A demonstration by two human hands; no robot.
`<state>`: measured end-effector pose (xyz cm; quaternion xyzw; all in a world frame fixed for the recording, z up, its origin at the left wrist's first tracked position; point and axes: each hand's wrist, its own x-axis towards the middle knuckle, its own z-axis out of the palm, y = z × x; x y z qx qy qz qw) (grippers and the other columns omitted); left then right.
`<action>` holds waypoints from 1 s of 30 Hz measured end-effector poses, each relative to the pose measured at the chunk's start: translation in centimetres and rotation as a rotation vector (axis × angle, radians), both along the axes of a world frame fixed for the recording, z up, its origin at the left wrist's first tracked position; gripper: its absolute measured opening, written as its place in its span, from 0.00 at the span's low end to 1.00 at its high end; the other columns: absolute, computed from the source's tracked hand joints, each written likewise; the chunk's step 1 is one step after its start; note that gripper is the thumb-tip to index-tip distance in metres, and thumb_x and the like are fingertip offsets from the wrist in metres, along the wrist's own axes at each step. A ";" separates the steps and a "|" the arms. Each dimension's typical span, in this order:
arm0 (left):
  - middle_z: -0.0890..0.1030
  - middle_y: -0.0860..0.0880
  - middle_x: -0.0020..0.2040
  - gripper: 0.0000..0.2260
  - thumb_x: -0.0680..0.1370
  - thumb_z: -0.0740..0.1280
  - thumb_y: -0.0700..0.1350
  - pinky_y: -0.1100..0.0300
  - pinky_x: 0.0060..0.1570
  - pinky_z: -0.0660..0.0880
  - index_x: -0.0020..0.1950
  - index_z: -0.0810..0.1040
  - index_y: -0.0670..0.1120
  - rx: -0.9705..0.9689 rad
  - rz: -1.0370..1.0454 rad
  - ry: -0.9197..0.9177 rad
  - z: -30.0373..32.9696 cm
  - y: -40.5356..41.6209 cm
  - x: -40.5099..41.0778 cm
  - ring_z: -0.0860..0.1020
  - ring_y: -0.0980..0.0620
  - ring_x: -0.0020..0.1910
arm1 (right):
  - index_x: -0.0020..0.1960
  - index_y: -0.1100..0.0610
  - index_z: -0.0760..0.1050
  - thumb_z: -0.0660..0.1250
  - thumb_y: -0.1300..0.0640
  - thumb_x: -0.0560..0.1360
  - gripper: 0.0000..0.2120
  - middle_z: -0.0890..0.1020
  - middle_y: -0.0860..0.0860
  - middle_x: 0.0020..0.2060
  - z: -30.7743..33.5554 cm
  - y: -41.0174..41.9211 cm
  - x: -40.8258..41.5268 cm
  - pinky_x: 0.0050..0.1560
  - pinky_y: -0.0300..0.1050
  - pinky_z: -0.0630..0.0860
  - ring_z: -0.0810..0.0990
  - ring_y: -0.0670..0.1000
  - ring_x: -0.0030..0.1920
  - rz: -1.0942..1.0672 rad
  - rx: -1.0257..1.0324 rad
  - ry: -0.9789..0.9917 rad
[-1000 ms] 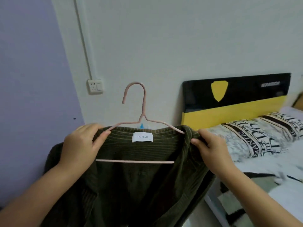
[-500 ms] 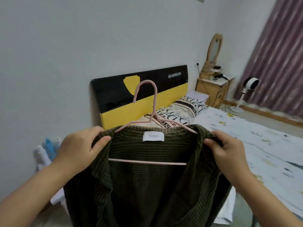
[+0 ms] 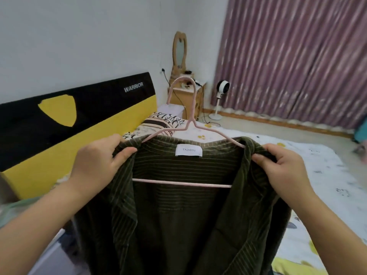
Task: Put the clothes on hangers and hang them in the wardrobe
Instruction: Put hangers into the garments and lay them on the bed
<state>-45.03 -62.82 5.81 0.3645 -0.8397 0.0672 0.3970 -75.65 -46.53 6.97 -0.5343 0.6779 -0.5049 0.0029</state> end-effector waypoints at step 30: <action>0.41 0.43 0.77 0.32 0.80 0.56 0.53 0.47 0.73 0.47 0.77 0.41 0.46 0.673 0.137 -0.545 -24.9 -31.0 -29.5 0.44 0.45 0.76 | 0.41 0.55 0.79 0.69 0.58 0.73 0.02 0.83 0.55 0.39 -23.9 -34.2 -26.6 0.53 0.56 0.75 0.80 0.58 0.45 -0.351 0.458 -0.389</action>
